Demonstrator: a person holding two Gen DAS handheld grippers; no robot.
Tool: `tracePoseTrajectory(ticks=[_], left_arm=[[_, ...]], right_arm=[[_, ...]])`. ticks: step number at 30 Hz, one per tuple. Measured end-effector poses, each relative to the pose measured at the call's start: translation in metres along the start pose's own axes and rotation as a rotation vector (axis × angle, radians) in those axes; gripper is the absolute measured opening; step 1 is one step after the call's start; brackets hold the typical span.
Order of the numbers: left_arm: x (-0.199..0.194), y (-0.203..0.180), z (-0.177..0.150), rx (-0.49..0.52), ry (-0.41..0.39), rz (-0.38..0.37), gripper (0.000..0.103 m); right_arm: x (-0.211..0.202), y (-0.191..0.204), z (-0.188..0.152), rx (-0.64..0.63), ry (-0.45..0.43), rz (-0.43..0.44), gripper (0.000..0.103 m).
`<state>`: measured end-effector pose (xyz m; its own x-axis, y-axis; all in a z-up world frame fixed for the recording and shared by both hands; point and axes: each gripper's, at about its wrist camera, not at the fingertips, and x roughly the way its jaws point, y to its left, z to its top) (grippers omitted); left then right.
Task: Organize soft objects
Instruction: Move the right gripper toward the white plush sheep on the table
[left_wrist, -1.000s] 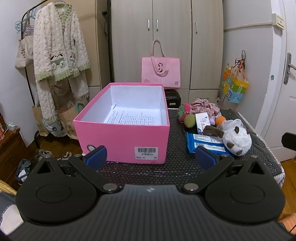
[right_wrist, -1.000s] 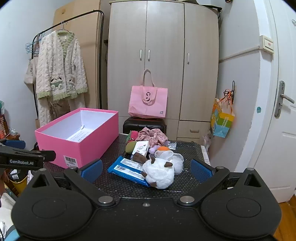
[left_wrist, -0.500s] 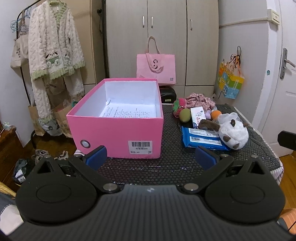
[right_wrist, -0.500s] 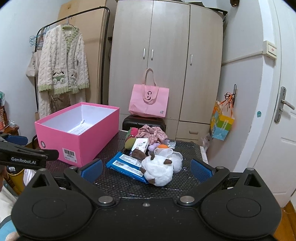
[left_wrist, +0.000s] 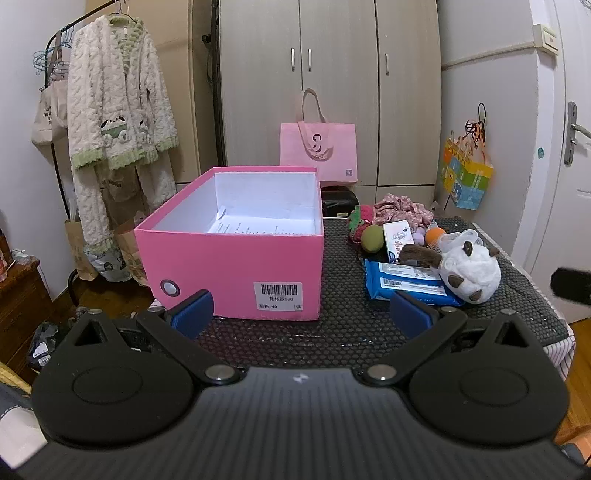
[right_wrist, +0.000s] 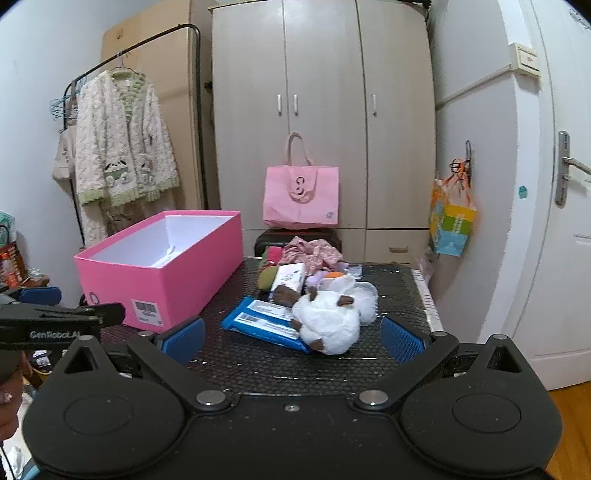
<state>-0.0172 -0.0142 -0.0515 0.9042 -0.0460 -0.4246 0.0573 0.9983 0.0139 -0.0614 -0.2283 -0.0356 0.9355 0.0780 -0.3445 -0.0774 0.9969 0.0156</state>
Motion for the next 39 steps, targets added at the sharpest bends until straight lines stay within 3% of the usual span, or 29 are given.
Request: tracePoseTrajectory(ticks=[10, 39], left_arm=[[-0.005, 0.000, -0.005, -0.018, -0.032, 0.021, 0.103], [0.007, -0.005, -0.017, -0.003, -0.029, 0.050, 0.103]], right_arm=[[-0.006, -0.003, 0.000, -0.005, -0.042, -0.038, 0.103], [0.005, -0.001, -0.008, -0.045, -0.018, -0.062, 0.103]])
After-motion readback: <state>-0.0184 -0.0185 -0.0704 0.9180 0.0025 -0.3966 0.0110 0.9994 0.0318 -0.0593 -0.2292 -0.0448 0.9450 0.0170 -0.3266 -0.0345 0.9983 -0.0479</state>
